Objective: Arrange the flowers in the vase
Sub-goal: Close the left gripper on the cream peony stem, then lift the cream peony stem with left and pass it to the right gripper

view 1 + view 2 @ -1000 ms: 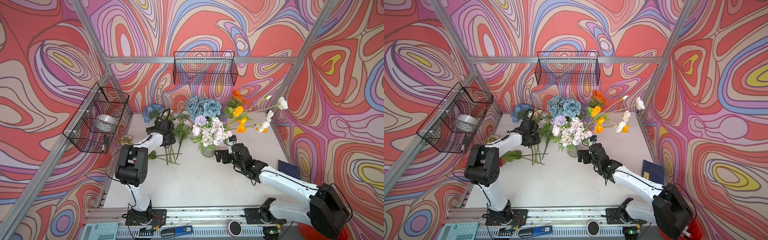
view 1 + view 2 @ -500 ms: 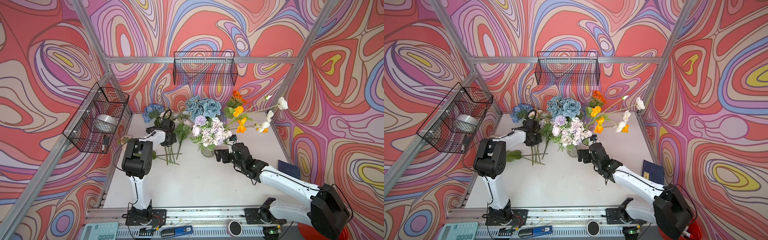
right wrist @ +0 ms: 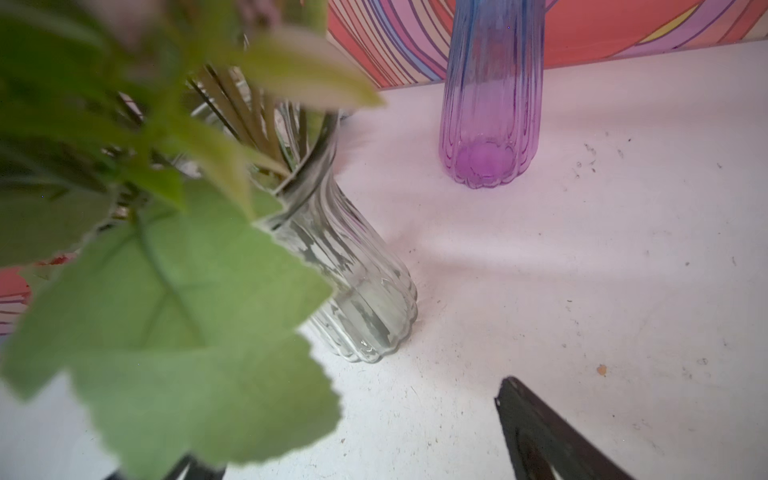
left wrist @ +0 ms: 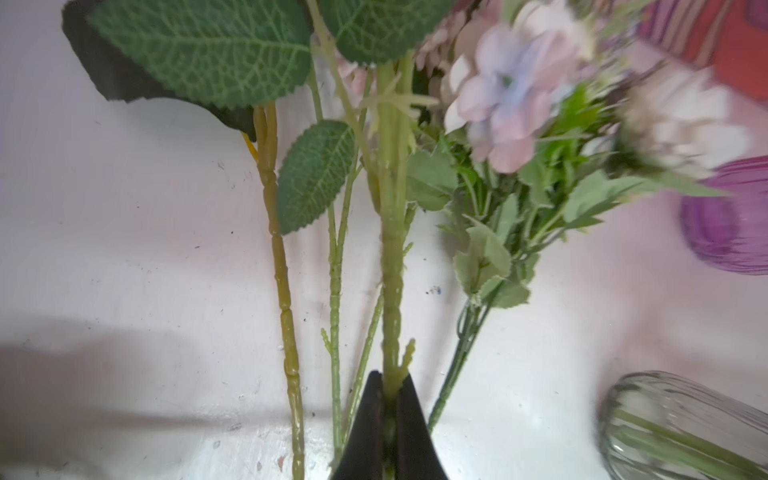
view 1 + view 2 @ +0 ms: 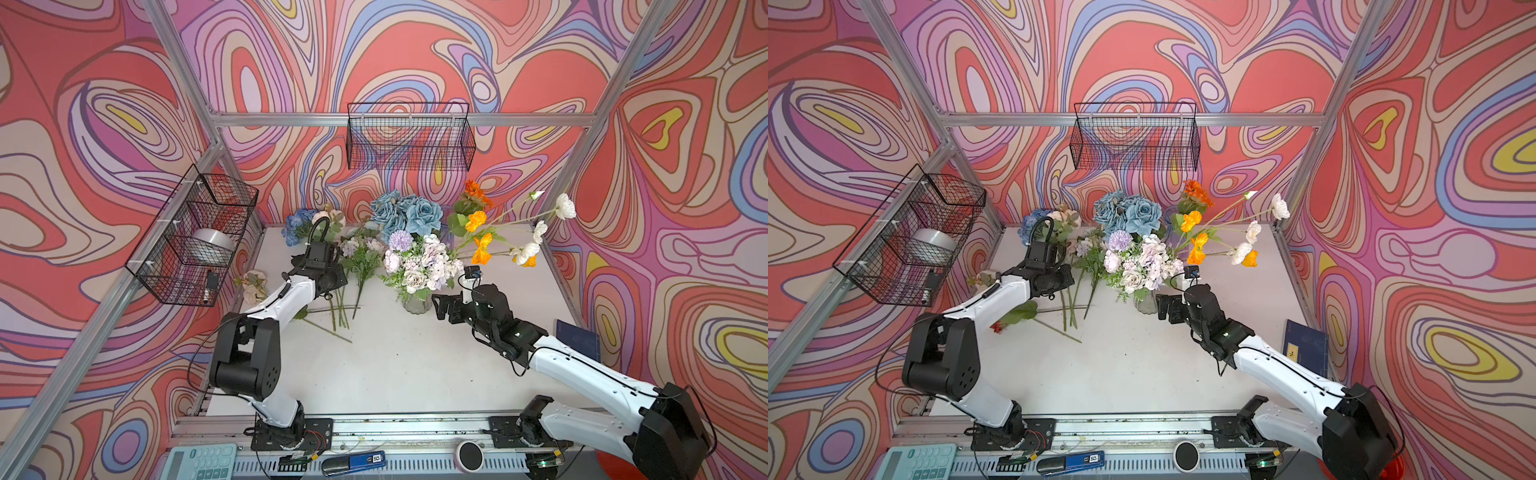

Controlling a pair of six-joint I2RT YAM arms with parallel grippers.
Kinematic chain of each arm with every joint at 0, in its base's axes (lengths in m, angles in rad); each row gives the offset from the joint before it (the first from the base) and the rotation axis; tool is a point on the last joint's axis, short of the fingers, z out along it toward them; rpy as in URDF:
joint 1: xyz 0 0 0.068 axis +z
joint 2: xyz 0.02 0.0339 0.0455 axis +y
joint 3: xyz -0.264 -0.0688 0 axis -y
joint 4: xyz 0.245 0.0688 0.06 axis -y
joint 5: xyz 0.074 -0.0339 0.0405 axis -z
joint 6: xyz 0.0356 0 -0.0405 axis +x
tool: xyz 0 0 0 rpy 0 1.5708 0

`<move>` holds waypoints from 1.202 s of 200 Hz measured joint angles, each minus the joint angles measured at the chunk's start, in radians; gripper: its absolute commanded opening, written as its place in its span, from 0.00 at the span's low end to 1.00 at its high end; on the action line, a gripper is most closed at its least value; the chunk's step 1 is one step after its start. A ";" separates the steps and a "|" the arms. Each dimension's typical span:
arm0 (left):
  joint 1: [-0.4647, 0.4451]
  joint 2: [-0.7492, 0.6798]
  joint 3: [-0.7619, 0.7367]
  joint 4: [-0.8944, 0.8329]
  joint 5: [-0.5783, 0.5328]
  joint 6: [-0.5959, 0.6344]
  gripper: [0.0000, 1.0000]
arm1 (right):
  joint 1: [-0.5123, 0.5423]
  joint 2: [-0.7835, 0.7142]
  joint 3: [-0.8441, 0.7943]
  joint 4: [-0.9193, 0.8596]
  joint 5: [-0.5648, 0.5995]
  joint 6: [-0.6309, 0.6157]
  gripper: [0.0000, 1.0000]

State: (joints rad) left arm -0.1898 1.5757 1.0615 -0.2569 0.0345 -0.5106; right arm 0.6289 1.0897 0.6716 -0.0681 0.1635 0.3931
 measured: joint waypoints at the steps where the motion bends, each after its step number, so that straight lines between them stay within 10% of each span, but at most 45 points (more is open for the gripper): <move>1: 0.000 -0.010 -0.007 0.006 0.002 -0.003 0.00 | 0.000 -0.002 0.000 0.000 0.000 0.000 0.98; 137: 0.002 -0.299 -0.485 0.796 0.176 -0.031 0.00 | 0.000 -0.251 -0.157 0.211 -0.053 -0.107 0.98; 240: -0.149 -0.716 -0.367 0.748 0.179 0.063 0.00 | 0.001 -0.127 0.255 0.039 -0.361 -0.130 0.75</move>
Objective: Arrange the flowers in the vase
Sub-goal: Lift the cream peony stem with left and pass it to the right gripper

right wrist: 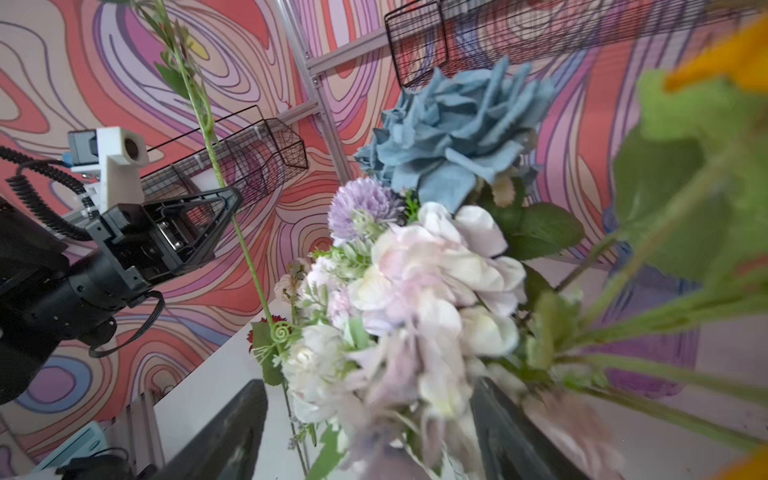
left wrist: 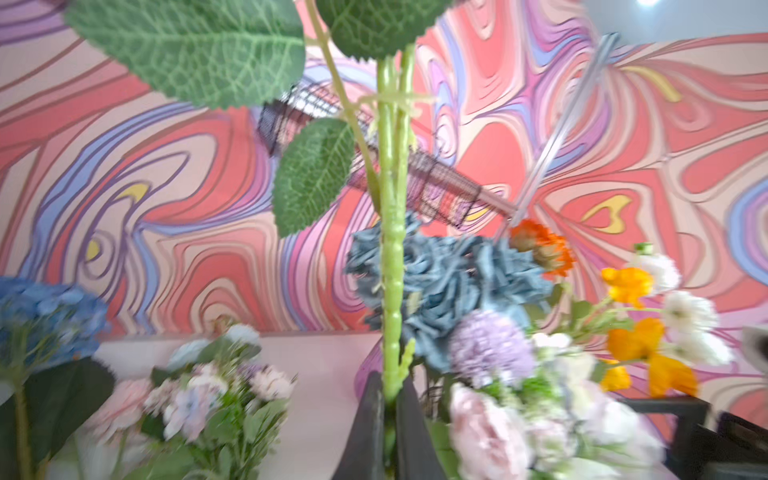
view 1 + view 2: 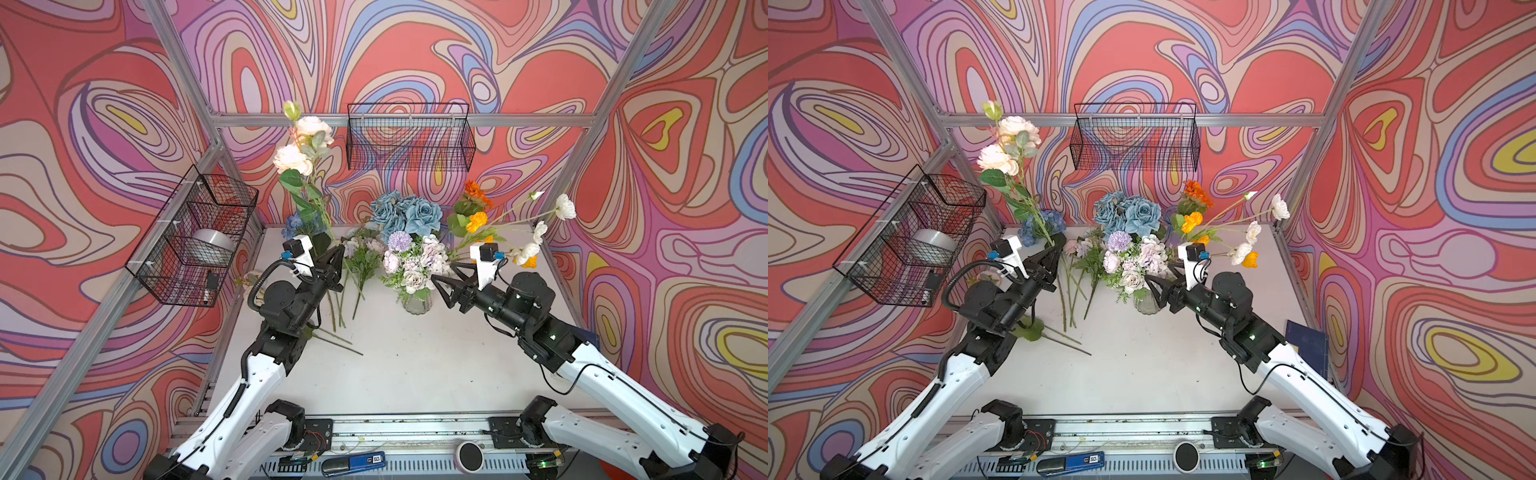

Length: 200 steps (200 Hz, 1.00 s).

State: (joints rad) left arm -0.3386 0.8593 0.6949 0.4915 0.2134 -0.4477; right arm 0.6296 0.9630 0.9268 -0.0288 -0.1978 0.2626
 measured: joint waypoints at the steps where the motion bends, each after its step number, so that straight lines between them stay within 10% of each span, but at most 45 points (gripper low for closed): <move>1: -0.004 -0.003 0.004 -0.001 0.001 0.002 0.00 | 0.000 0.002 0.004 -0.001 -0.003 0.001 0.75; 89: -0.282 0.109 0.170 -0.085 0.120 0.095 0.00 | 0.000 0.127 0.331 -0.024 -0.313 0.060 0.68; 200: -0.435 0.230 0.264 -0.154 0.134 0.216 0.00 | 0.005 0.196 0.286 0.051 -0.387 0.148 0.39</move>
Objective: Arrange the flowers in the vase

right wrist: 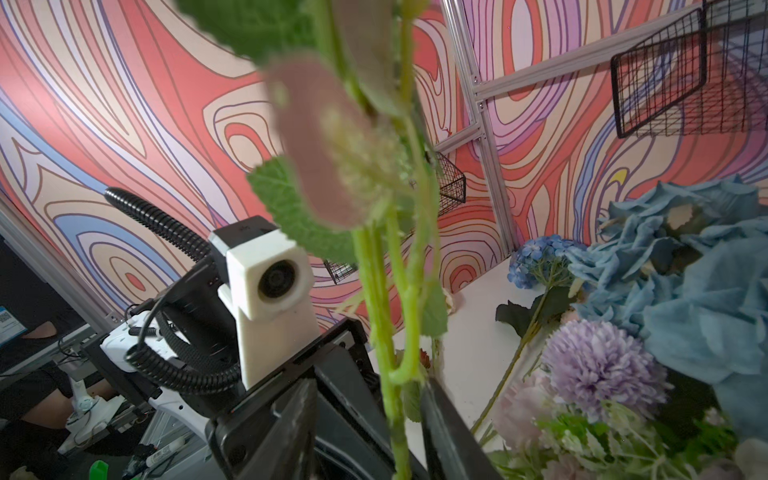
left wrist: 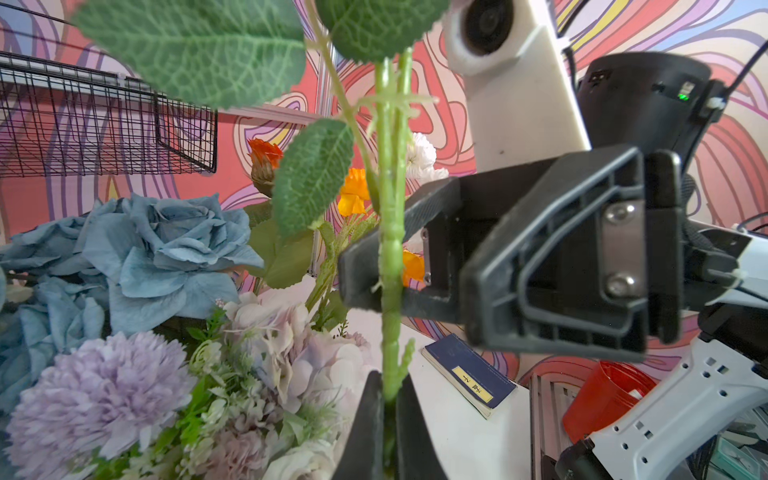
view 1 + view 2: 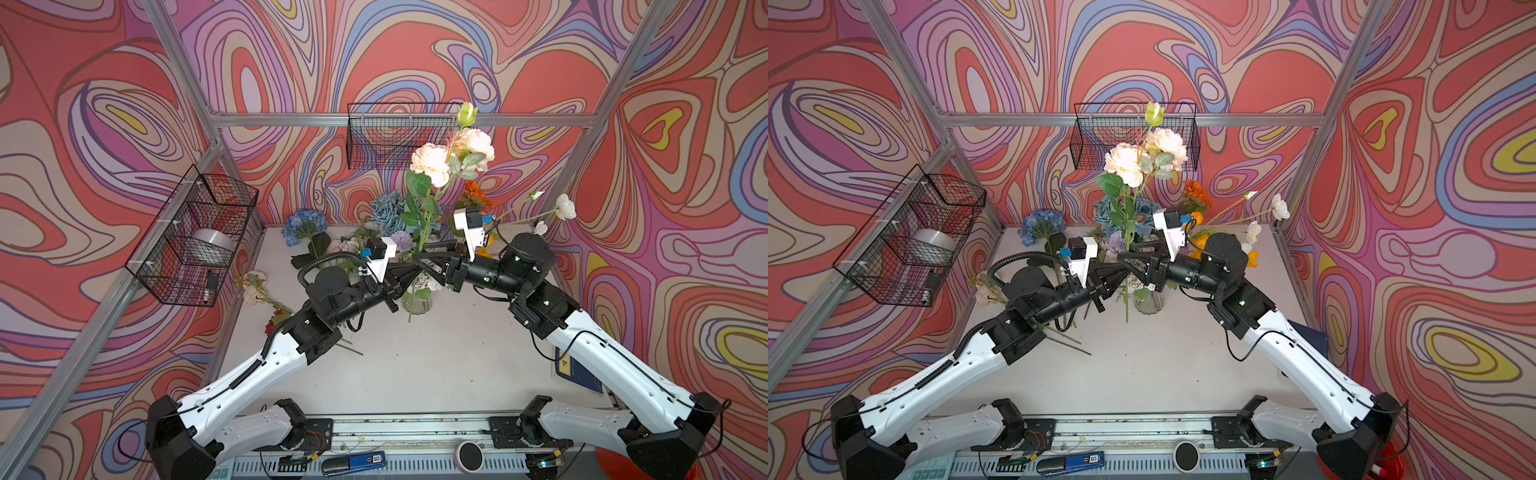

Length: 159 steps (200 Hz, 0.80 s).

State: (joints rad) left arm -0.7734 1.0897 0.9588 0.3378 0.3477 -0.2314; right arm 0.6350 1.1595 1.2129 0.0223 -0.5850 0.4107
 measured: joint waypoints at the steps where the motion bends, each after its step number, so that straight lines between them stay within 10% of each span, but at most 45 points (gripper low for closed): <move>1: 0.000 0.000 0.000 0.000 0.000 0.000 0.00 | 0.000 0.000 -0.002 0.000 0.000 0.000 0.38; 59: -0.026 -0.001 0.010 -0.010 -0.006 0.018 0.00 | 0.002 -0.017 -0.027 -0.006 0.028 -0.016 0.00; 86: -0.032 -0.002 0.010 -0.011 -0.009 0.018 0.99 | 0.002 -0.031 -0.037 -0.019 0.046 -0.023 0.00; 159: -0.033 -0.188 -0.345 0.087 -0.346 -0.106 1.00 | 0.002 -0.232 -0.179 -0.208 0.290 -0.078 0.00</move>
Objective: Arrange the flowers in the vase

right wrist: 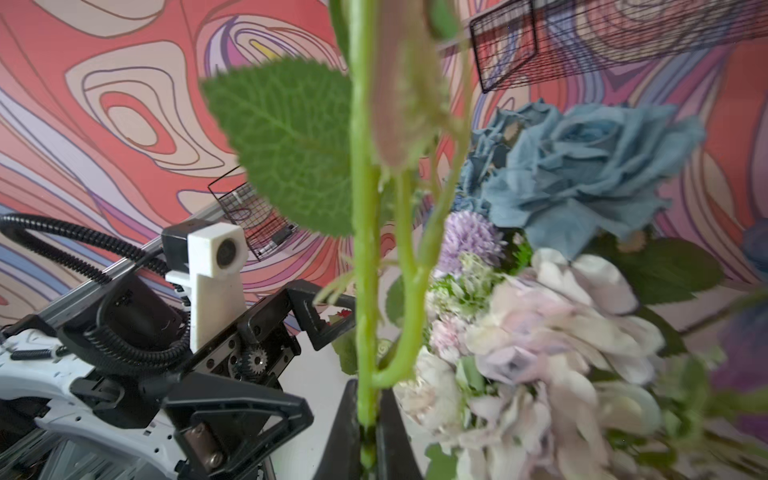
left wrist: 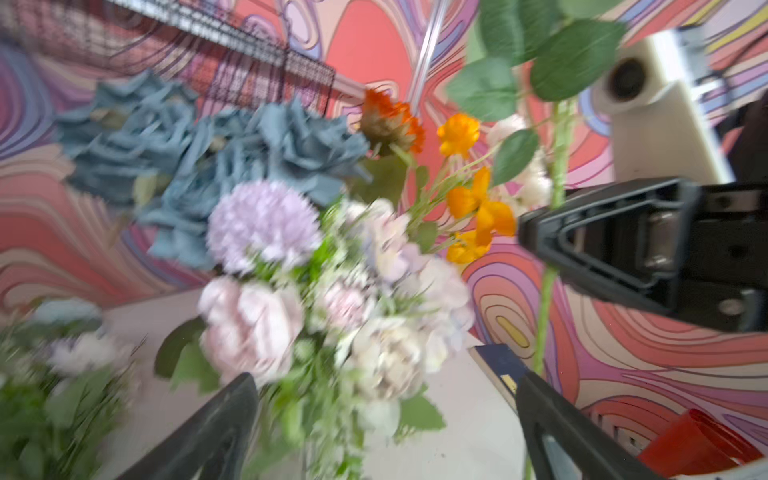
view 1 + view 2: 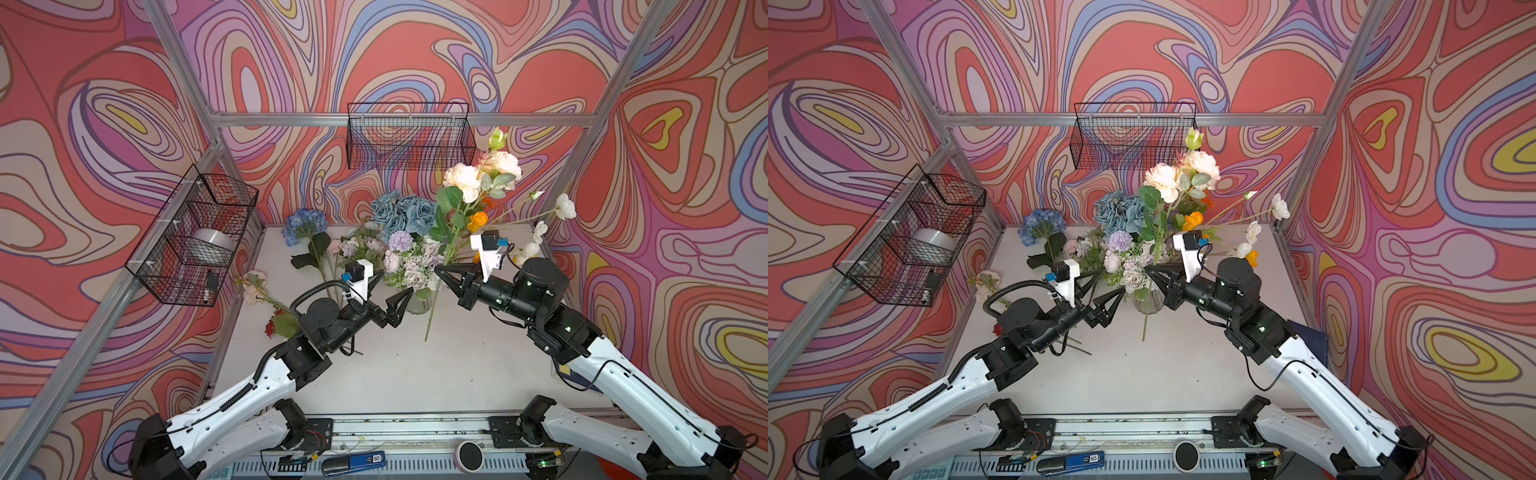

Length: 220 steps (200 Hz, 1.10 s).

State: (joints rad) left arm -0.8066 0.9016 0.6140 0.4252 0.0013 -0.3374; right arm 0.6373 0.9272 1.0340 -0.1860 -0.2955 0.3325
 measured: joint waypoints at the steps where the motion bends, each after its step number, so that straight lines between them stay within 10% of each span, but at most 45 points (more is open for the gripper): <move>1: 0.000 0.000 -0.004 0.000 -0.003 -0.001 1.00 | 0.000 -0.006 -0.003 -0.006 0.007 -0.001 0.00; 111: -0.177 0.485 -0.092 0.492 -0.302 0.113 1.00 | 0.000 -0.179 -0.128 -0.098 0.565 -0.141 0.00; 220: -0.198 0.738 0.163 0.857 -0.525 0.385 1.00 | 0.000 -0.161 -0.198 0.127 0.541 -0.224 0.00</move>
State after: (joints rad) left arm -1.0042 1.6398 0.7773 1.2819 -0.5232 0.0475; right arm 0.6373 0.7666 0.8360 -0.0589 0.2455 0.1089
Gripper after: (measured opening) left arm 0.998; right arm 0.068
